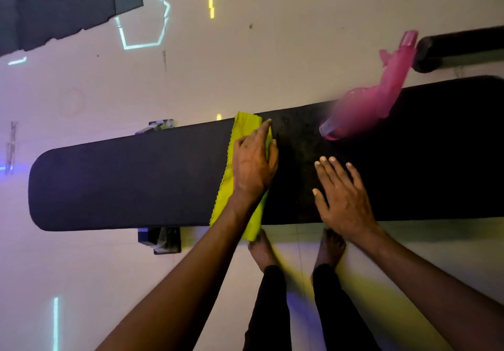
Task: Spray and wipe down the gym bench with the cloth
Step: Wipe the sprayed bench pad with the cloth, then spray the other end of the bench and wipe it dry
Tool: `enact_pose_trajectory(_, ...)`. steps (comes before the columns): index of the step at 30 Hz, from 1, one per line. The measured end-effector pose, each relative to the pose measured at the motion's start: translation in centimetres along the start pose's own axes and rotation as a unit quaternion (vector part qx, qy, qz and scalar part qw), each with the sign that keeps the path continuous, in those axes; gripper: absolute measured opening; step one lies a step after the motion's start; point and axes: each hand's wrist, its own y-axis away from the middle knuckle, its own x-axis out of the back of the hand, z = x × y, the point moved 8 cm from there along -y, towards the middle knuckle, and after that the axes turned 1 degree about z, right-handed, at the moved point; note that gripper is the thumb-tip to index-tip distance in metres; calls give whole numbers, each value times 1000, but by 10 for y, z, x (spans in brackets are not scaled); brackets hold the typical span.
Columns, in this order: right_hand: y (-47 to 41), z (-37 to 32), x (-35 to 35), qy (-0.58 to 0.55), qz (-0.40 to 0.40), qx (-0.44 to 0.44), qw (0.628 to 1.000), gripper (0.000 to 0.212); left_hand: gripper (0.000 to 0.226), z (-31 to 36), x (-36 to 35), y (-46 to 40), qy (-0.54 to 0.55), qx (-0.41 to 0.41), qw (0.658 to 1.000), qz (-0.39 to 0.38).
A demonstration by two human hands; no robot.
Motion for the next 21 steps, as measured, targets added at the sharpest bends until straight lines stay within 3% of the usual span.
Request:
enact_pose_trajectory(3,7,27,26,-9,75,-5,997,49,48,33,11,-9,188,49,980,-41)
enact_pose_trajectory(6,17,66,42,-2,102,-36,994,43,75,75,10,-15,241,9,964,-113)
enact_pose_trajectory(11,27,125,35,24,-9,-111,994,72,112,136,12,-26,225,-80,963,-127)
enact_pose_trajectory(15,36,149,24,30,-77,-166,983,93,96,172,2,-40,227,-107,962,-105)
enact_pose_trajectory(18,41,150,20,23,-78,-164,983,96,71,183,-2,-48,201,-127,970,-49)
enact_pose_trajectory(21,45,157,19,3,-58,-180,982,92,62,192,-11,-54,185,-122,974,-39)
